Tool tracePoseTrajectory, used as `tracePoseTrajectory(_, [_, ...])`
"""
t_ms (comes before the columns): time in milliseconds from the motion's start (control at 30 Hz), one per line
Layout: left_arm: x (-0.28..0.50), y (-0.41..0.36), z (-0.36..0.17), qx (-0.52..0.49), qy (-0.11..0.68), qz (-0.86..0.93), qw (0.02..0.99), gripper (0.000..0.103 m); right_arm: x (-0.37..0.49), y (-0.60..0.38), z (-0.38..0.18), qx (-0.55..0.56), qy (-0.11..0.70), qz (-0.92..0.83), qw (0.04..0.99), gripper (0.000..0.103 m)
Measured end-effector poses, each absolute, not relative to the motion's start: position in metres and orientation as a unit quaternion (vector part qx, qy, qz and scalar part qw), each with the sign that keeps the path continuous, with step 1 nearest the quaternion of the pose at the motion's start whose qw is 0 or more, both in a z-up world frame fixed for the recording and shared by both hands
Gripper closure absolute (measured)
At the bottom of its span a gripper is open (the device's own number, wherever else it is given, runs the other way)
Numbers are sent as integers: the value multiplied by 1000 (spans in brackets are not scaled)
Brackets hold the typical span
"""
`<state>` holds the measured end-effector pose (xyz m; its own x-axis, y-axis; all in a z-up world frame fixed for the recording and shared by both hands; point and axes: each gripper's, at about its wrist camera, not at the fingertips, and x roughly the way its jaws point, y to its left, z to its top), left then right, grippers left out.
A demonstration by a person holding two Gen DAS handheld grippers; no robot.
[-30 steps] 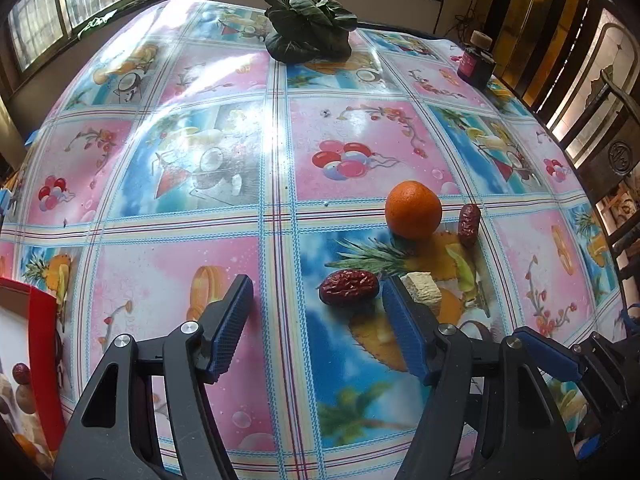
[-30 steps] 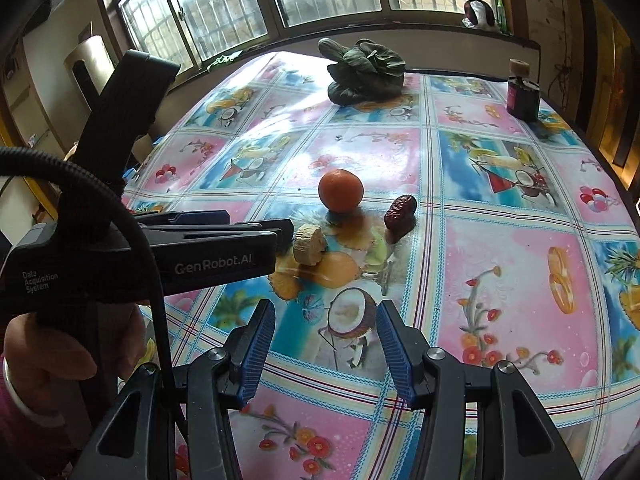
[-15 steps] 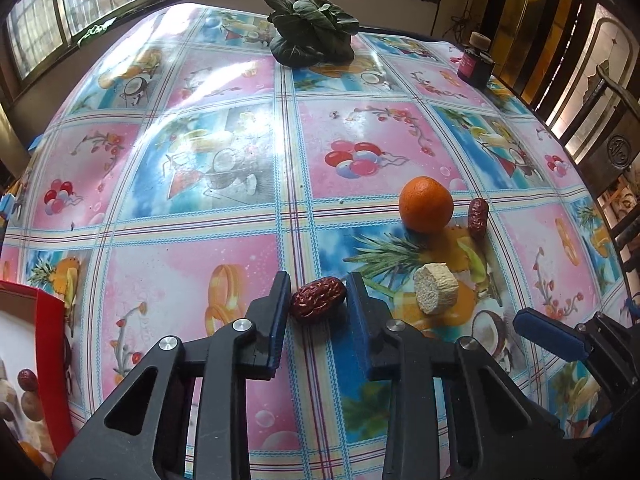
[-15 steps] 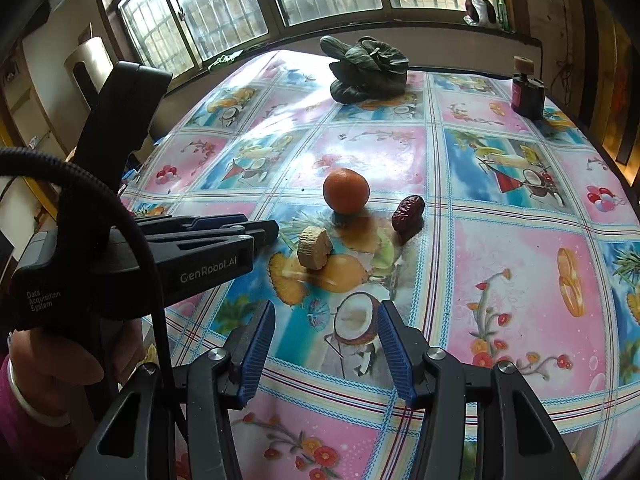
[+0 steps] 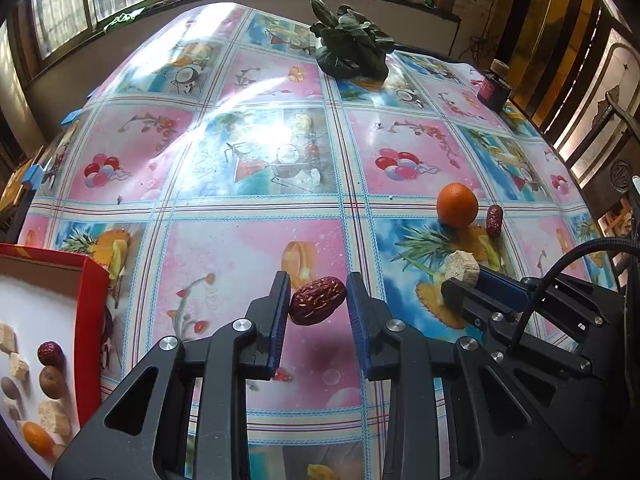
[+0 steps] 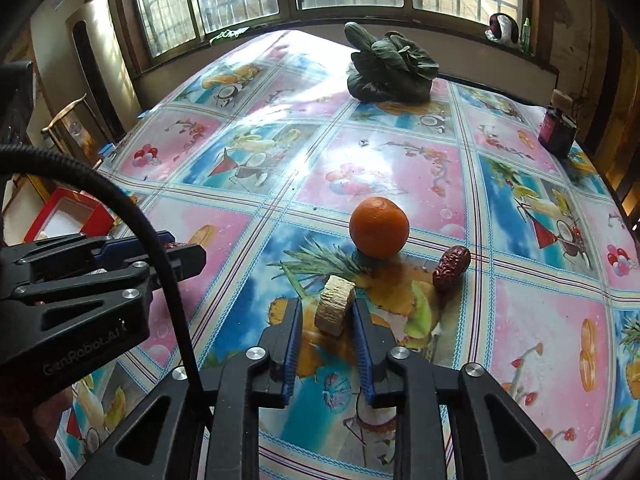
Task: Organize fruits
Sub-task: 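Carry the date and cake into the tray, lowering them inside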
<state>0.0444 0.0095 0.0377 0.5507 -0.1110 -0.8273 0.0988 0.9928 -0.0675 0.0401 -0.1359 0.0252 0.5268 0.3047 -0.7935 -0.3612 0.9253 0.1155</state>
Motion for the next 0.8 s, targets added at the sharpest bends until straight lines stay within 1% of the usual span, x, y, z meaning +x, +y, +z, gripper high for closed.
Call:
tracePoseTrajectory(167, [34, 23, 43, -10, 468, -53, 882, 75, 30, -141, 31, -7, 440, 195, 876, 88])
tracePoseTrajectory(400, [17, 49, 54, -23, 462, -41, 886, 75, 11, -130, 47, -5, 422, 220, 880, 89])
tracePoseTrajectory(633, [-4, 89, 67, -36, 451, -12, 892, 75, -4, -124, 50, 24, 422, 250, 871, 89])
tracePoseTrajectory(800, [-15, 118, 75, -56, 448, -4, 892, 75, -13, -111, 55, 26, 419, 269, 867, 89])
